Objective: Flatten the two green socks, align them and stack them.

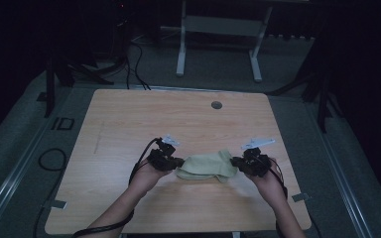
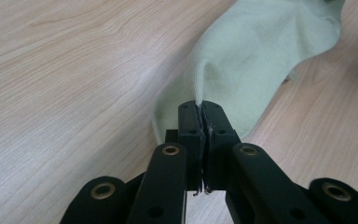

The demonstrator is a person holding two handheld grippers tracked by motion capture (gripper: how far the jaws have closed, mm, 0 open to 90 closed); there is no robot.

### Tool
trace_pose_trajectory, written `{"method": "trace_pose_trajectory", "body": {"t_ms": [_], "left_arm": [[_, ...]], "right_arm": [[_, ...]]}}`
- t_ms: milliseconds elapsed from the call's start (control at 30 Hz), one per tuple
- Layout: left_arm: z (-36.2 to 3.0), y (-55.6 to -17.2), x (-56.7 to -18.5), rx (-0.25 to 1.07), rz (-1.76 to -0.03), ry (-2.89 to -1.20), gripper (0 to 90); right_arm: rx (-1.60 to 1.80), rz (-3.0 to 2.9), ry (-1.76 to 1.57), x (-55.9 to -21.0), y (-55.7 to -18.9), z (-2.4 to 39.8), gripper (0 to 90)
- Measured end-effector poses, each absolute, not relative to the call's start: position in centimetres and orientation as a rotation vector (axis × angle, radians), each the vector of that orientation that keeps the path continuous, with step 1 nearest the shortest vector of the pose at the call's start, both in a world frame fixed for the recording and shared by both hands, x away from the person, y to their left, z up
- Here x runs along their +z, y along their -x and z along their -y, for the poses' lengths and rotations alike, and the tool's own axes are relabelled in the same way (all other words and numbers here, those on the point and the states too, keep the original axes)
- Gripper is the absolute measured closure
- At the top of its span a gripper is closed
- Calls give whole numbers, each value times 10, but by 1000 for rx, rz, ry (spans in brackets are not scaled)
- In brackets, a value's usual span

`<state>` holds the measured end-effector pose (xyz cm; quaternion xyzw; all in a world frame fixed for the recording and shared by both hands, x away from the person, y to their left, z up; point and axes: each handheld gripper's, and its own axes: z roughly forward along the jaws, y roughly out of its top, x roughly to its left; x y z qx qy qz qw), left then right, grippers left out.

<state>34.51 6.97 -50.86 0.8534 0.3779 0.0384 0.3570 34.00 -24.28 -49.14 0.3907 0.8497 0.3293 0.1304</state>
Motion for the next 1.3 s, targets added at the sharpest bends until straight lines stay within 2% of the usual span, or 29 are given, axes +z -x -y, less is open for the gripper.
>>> {"method": "trace_pose_trajectory", "body": {"t_ms": [600, 700, 733, 767, 833, 867, 1033, 1100, 1167, 1233, 1300], "left_arm": [[-75, -353, -538, 61, -1052, -2267, 872], [-75, -352, -542, 42, -1064, -2268, 869], [-75, -352, -542, 30, -1067, -2267, 852], [-76, -351, -539, 41, -1073, -2258, 775], [-76, -347, -531, 78, -1052, -2255, 737], [-75, -346, -527, 96, -1043, -2249, 691], [-72, -337, -509, 172, -1013, -2189, 692], [-67, -334, -507, 170, -986, -2188, 772], [-60, -334, -512, 148, -966, -2213, 852], [-53, -335, -521, 126, -968, -2240, 876], [-48, -337, -530, 110, -981, -2252, 891]], "right_arm": [[870, -2556, -1185, -532, -351, 229, 833], [857, -2565, -1196, -538, -354, 230, 807], [847, -2565, -1199, -540, -355, 229, 771], [836, -2569, -1203, -541, -355, 229, 734], [839, -2557, -1194, -538, -355, 231, 720], [853, -2553, -1188, -535, -354, 232, 702], [927, -2514, -1185, -519, -345, 235, 672], [963, -2513, -1168, -515, -340, 234, 708], [978, -2534, -1146, -515, -334, 230, 827], [962, -2554, -1125, -520, -330, 226, 895], [942, -2560, -1133, -526, -329, 225, 897]]}}
